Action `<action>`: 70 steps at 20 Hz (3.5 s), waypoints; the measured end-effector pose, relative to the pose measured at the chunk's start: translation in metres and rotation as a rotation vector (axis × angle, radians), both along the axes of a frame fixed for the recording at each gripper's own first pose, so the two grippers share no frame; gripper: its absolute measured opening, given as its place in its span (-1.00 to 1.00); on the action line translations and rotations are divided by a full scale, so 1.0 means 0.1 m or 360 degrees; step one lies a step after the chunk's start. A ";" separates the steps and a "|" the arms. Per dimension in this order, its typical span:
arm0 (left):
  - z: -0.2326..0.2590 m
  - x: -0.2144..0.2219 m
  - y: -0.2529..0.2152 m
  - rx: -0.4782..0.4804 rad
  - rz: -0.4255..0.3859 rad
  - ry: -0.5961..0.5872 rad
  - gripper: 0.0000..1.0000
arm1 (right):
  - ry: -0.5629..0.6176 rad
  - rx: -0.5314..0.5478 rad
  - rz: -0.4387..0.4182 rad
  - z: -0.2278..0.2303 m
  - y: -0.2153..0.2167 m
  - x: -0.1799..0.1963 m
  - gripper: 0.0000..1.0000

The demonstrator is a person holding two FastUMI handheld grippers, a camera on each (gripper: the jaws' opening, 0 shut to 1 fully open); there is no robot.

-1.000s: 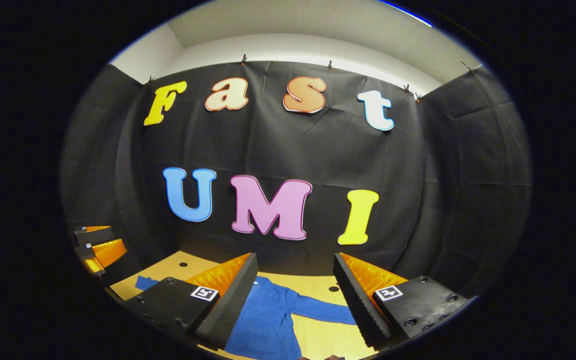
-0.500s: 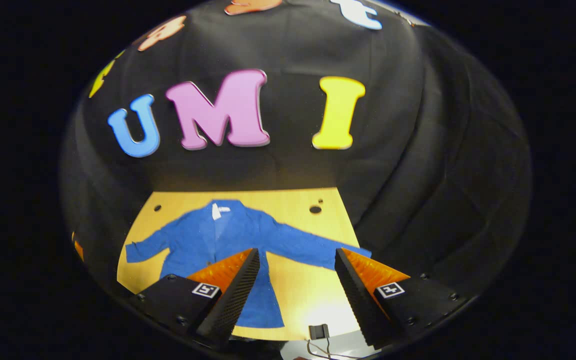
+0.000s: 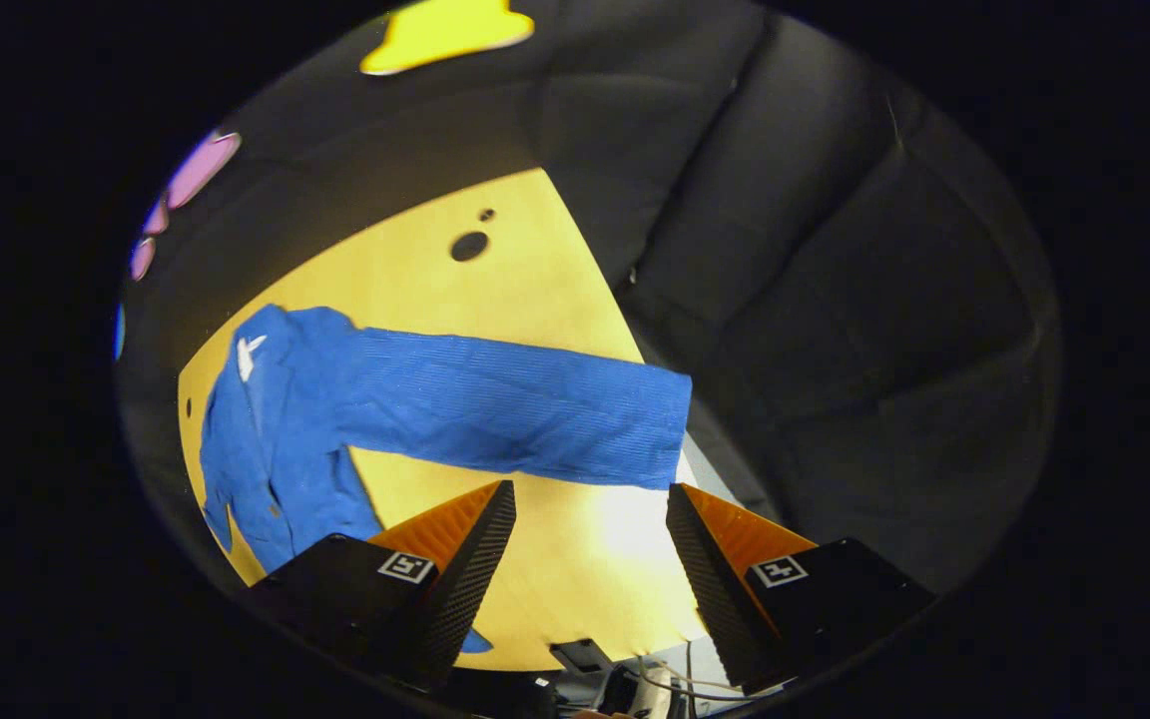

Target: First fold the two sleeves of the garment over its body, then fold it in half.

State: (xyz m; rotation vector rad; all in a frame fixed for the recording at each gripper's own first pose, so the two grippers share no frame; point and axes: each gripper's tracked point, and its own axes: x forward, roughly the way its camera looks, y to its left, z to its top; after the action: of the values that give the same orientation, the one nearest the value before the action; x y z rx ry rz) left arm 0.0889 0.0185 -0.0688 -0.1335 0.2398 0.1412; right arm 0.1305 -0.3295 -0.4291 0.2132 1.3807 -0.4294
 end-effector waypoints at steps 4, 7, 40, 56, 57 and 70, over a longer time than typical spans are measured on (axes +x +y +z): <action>-0.16 0.32 -0.34 -0.0008 0.0022 0.0090 0.67 | 0.0221 0.0049 -0.0049 -0.67 -0.36 -0.12 0.97; -0.21 0.49 -0.51 0.0012 0.0012 0.0132 0.68 | 0.0290 0.0107 -0.0092 -0.95 -0.44 -0.16 0.94; -0.35 -0.33 1.27 -0.0041 0.0182 0.0061 0.68 | -0.0664 0.0225 0.0311 1.66 2.48 2.02 -0.92; -1.59 -1.17 2.57 -0.0280 0.0703 0.0519 0.73 | -0.0406 0.0774 0.0648 -0.75 6.01 1.88 -0.92; -1.66 -1.17 2.57 -0.0297 0.0726 0.0532 0.72 | -0.0388 0.0824 0.0624 -0.77 6.07 1.85 -0.91; -2.62 -0.66 2.67 -0.0397 0.0707 0.0832 0.72 | -0.0495 0.1094 0.0868 0.10 5.92 1.57 0.88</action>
State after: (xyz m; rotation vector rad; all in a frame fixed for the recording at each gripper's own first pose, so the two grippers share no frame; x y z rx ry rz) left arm 0.0232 0.2851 -0.3306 -0.3990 0.7496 0.5916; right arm 0.2879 0.2629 -0.4194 0.4265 1.1725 0.5280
